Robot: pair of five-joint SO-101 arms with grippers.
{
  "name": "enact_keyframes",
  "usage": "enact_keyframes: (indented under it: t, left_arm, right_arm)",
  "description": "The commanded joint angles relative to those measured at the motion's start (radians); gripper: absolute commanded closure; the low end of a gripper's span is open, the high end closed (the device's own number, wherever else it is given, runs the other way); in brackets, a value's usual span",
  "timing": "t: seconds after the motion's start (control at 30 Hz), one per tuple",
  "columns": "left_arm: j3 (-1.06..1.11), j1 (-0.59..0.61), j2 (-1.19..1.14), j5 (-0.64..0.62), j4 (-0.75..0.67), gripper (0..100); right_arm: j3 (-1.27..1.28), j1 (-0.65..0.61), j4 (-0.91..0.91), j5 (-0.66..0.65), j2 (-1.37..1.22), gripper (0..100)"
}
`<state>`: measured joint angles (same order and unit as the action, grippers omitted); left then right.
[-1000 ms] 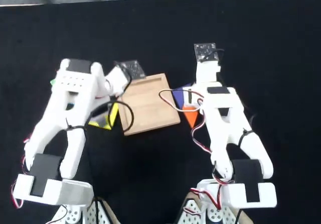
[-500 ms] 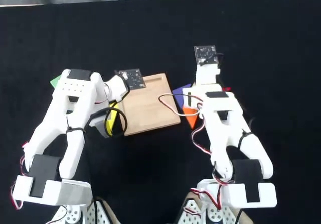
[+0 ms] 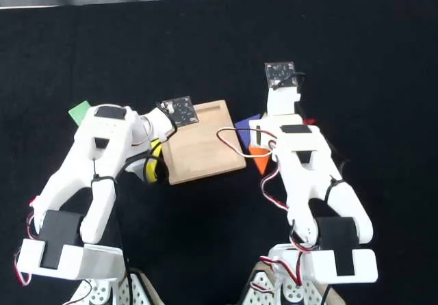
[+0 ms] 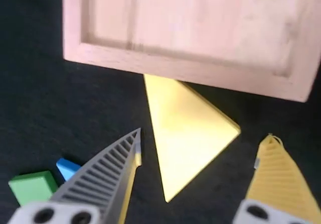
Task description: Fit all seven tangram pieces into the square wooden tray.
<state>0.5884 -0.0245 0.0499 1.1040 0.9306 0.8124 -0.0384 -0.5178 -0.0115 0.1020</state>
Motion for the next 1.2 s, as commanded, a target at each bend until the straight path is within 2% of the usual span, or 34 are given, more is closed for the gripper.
enact_keyframes:
  t: [0.0, 0.13, 0.27, 0.4, 1.0, 1.17]
  left_arm:
    - [-0.015, 0.013, -0.025, -0.012, -0.052, 65]
    - [-0.093, 0.031, -0.137, -0.069, -0.038, 65]
    - [-0.186, 0.03, -0.219, -0.069, 0.06, 65]
    - [-0.242, 0.038, -0.259, -0.071, 0.068, 65]
    - [-0.213, 0.03, -0.273, -0.072, 0.061, 65]
    - [-0.214, 0.03, -0.273, -0.124, 0.054, 65]
  right_arm:
    - [-0.008, 0.014, 0.02, 0.0, 0.01, 98.4]
    - [-0.008, 0.014, 0.02, 0.0, 0.01, 98.4]
    - [-0.008, 0.012, 0.02, 0.0, 0.01, 98.4]
    - [-0.008, 0.012, 0.02, 0.0, 0.01, 98.4]
    - [-0.007, 0.011, 0.02, 0.0, 0.01, 98.4]
    - [-0.007, 0.011, 0.02, 0.0, 0.01, 98.4]
